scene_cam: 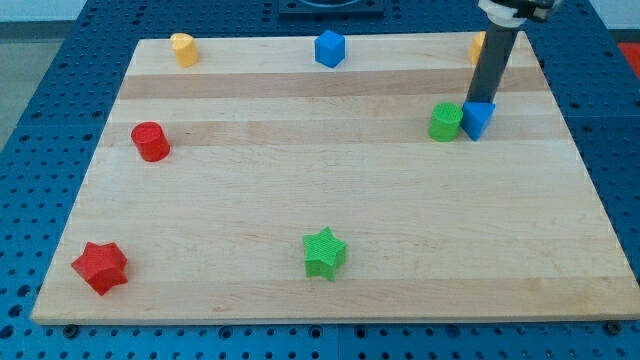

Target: Move the blue cube to the green circle

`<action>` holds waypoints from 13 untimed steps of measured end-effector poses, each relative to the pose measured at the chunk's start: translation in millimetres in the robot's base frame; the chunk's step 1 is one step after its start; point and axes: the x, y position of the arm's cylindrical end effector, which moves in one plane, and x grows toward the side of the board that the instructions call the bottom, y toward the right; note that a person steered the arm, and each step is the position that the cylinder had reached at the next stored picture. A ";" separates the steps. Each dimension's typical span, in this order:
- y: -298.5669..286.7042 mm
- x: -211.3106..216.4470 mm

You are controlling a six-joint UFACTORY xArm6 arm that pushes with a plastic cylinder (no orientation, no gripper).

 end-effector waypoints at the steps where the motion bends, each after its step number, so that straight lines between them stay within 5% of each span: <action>1: -21.5 -25.1; 6: -123.9 -151.7; 8: -204.0 -150.7; 13: -216.3 -88.1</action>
